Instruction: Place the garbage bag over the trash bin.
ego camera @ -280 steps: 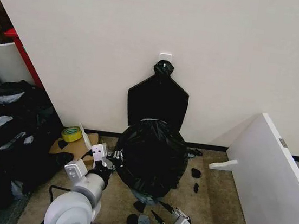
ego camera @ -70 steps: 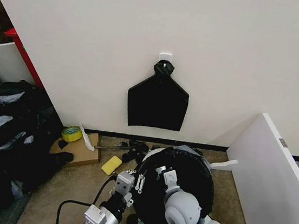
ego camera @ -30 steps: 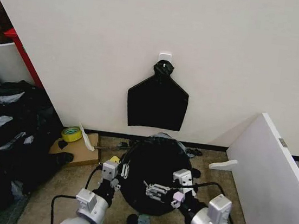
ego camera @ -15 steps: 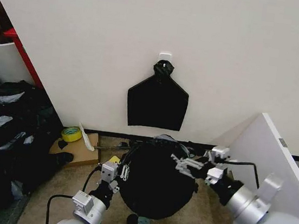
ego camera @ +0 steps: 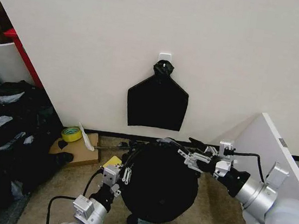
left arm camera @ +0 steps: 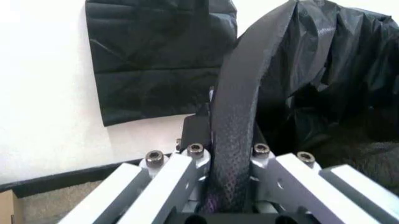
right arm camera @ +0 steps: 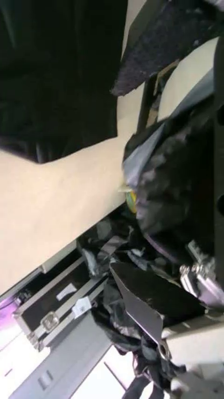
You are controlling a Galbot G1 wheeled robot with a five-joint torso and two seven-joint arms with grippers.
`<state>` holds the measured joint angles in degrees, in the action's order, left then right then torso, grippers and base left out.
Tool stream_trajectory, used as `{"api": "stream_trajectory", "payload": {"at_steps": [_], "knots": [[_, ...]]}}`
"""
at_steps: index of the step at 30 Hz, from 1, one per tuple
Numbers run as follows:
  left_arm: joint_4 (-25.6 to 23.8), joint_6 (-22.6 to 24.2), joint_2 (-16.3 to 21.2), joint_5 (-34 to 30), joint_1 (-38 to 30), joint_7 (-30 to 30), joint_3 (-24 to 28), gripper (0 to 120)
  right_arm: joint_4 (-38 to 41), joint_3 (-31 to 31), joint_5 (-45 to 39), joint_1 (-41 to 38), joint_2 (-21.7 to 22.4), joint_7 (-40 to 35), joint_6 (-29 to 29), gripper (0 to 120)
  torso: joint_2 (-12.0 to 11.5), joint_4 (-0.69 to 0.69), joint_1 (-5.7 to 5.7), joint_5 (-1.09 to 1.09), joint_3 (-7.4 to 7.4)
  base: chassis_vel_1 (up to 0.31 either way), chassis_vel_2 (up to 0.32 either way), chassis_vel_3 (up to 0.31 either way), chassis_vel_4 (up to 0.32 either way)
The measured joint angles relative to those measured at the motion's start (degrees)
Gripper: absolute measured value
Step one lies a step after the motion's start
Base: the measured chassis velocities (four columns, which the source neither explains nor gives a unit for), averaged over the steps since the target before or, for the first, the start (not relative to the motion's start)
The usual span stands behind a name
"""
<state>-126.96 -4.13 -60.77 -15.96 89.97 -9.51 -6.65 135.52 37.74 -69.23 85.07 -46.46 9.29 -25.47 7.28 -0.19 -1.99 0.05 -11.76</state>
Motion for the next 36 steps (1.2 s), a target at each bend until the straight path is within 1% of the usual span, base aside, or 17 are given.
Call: {"api": "stream_trajectory", "payload": {"at_steps": [1, 2, 5, 6, 7, 8, 18, 20, 21, 23, 24, 26, 27, 29, 30, 32, 36], "knots": [[0.03, 0.0, 0.05, 0.01, -0.12, 0.01, 0.05, 4, -0.39, 0.02, 0.21, 0.06, 0.05, 0.13, -0.06, 90, 0.0, 0.0, 0.0, 0.0, 0.0, 0.0, 0.0, 0.0, 0.0], [0.03, 0.0, 0.05, 0.01, -0.12, 0.01, 0.05, 4, -0.39, 0.02, 0.21, 0.06, 0.05, 0.13, -0.06, 90, 0.0, 0.0, 0.0, 0.0, 0.0, 0.0, 0.0, 0.0, 0.0], [0.21, -0.02, 0.16, 0.0, -0.39, 0.01, 0.22, 4, -1.39, -0.07, 1.08, 0.22, 0.21, 0.55, -0.3, 79, 0.0, 0.0, 0.0, 0.0, 0.0, 0.0, 0.0, 0.0, 0.0], [0.23, -0.02, 0.17, 0.0, -0.41, 0.01, 0.23, 4, -1.54, -0.11, 1.23, 0.24, 0.24, 0.66, -0.32, 77, 0.0, 0.0, 0.0, 0.0, 0.0, 0.0, 0.0, 0.0, 0.0], [0.27, -0.05, 0.21, -0.04, -0.43, 0.01, 0.26, 4, -1.88, -0.25, 1.53, 0.32, 0.32, 0.99, -0.42, 70, 0.0, 0.0, 0.0, 0.0, 0.0, 0.0, 0.0, 0.0, 0.0], [0.27, -0.06, 0.23, -0.06, -0.43, 0.01, 0.26, 4, -1.96, -0.31, 1.61, 0.33, 0.33, 1.09, -0.5, 68, 0.0, 0.0, 0.0, 0.0, 0.0, 0.0, 0.0, 0.0, 0.0], [0.31, -0.07, 0.25, -0.21, -0.66, -0.02, 0.3, 4, -2.84, -1.86, 3.08, 0.26, 0.06, 1.48, -0.7, 64, 0.0, 0.0, 0.0, -0.01, 0.0, 0.0, 0.0, 0.0, 0.0], [0.21, -0.07, 0.26, -0.21, -0.6, -0.02, 0.33, 4, -3.03, -1.98, 2.9, 0.24, -0.01, 1.37, -0.7, 61, 0.0, 0.0, 0.0, 0.0, 0.0, 0.0, 0.0, 0.0, 0.0], [0.14, -0.07, 0.23, -0.17, -0.5, -0.02, 0.36, 4, -3.17, -1.98, 2.35, 0.2, -0.01, 1.23, -0.71, 57, 0.0, 0.0, 0.0, 0.0, 0.0, 0.0, 0.0, 0.0, 0.0], [0.14, -0.07, 0.19, -0.15, -0.45, -0.02, 0.39, 4, -3.2, -1.95, 2.17, 0.18, 0.01, 1.17, -0.72, 55, 0.0, 0.0, 0.0, 0.0, 0.0, 0.0, 0.0, 0.0, 0.0], [0.14, -0.07, 0.04, -0.09, -0.37, -0.02, 0.48, 4, -3.34, -1.9, 1.95, 0.14, 0.09, 1.09, -0.76, 49, 0.0, 0.0, 0.0, -0.01, 0.0, 0.0, 0.0, 0.0, 0.0], [0.13, -0.07, -0.1, -0.04, -0.37, -0.02, 0.51, 4, -3.51, -1.91, 1.79, 0.12, 0.15, 0.92, -0.77, 43, 0.0, 0.0, 0.0, -0.01, 0.0, 0.0, 0.0, 0.0, 0.0], [0.13, -0.07, -0.18, -0.02, -0.41, -0.02, 0.52, 4, -3.69, -2.05, 1.58, 0.05, 0.16, 0.59, -0.77, 35, 0.0, 0.0, 0.0, -0.01, 0.0, 0.0, 0.0, 0.0, 0.0], [0.13, -0.07, -0.18, -0.02, -0.46, -0.02, 0.53, 4, -3.81, -2.17, 1.24, 0.05, 0.16, 0.28, -0.77, 30, 0.0, 0.0, 0.0, 0.0, 0.0, 0.0, 0.0, 0.0, 0.0], [0.13, -0.07, -0.09, -0.01, -0.47, -0.02, 0.53, 4, -3.86, -2.21, 1.1, 0.05, 0.24, 0.15, -0.78, 23, 0.0, 0.0, 0.0, 0.0, 0.0, 0.0, 0.0, 0.0, 0.0], [0.14, -0.07, -0.06, -0.01, -0.47, -0.02, 0.54, 4, -3.86, -2.21, 1.07, 0.05, 0.29, 0.1, -0.78, 22, 0.0, 0.0, 0.0, 0.0, 0.0, 0.0, 0.0, 0.0, 0.0], [0.07, -0.22, 0.27, 0.22, -0.41, 0.0, 0.67, 4, -3.86, -2.22, 0.63, -0.22, 0.8, -0.36, -0.91, 4, 0.0, 0.0, 0.0, -0.01, 0.0, 0.0, 0.0, 0.0, 0.0]]}}
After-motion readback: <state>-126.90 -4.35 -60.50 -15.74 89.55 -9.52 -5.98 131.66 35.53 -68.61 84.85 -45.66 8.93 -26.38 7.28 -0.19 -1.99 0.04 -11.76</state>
